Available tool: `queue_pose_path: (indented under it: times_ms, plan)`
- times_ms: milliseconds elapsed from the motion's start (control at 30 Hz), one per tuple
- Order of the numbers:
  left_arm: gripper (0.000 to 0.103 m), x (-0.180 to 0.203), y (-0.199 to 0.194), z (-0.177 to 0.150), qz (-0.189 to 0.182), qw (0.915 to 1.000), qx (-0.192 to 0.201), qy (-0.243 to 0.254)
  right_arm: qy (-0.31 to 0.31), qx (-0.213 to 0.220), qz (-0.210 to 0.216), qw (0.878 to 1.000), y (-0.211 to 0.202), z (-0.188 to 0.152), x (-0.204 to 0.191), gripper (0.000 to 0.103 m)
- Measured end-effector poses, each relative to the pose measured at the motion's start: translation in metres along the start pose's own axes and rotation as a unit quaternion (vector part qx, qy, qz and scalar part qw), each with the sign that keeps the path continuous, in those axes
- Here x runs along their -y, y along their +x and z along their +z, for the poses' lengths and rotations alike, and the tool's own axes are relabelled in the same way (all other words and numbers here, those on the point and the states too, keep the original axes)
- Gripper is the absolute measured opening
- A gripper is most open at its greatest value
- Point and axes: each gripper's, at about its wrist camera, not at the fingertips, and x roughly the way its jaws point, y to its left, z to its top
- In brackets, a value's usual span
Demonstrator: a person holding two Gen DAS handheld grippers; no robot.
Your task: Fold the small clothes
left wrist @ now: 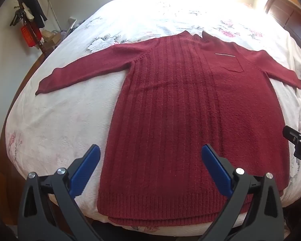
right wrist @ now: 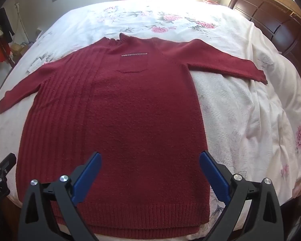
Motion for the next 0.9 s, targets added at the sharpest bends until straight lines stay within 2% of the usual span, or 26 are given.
queue_pose_path:
  times_ms: [900]
  plan:
    - [0.1,-0.0052,0.0008,-0.0015,0.003,1.0,0.001,-0.005,-0.001,0.002,0.0,1.0,0.0021,0.0033,0.0061,0.099]
